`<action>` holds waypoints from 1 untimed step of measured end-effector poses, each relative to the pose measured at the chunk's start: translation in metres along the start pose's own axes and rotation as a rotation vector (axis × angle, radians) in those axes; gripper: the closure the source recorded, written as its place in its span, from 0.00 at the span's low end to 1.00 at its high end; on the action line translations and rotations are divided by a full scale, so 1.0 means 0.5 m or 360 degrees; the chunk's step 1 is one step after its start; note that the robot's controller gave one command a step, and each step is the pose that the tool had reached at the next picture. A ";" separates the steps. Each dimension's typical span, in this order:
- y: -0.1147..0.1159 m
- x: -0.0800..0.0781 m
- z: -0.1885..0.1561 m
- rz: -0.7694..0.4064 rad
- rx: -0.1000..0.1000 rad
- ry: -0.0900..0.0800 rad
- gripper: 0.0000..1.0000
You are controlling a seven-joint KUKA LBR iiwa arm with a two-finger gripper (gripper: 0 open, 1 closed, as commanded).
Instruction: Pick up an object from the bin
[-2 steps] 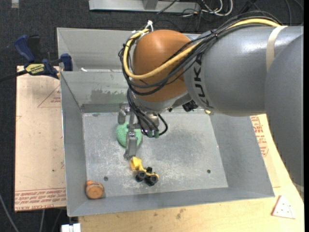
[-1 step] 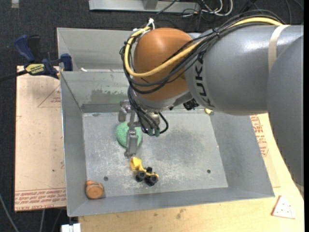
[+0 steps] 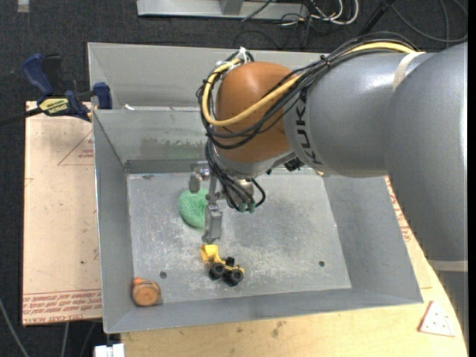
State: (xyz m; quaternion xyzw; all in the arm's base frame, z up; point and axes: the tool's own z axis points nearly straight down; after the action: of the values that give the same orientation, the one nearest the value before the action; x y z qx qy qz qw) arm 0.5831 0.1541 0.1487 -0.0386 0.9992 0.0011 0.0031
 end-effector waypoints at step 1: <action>-0.064 -0.036 0.142 -0.0123 -0.0002 0.0002 0.00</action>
Offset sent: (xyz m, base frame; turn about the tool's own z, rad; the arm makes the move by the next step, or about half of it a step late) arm 0.0206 -0.0183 -0.0248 0.0705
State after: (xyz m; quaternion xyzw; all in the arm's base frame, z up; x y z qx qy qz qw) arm 0.6042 0.1239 0.0776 -0.0772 0.9970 0.0017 0.0026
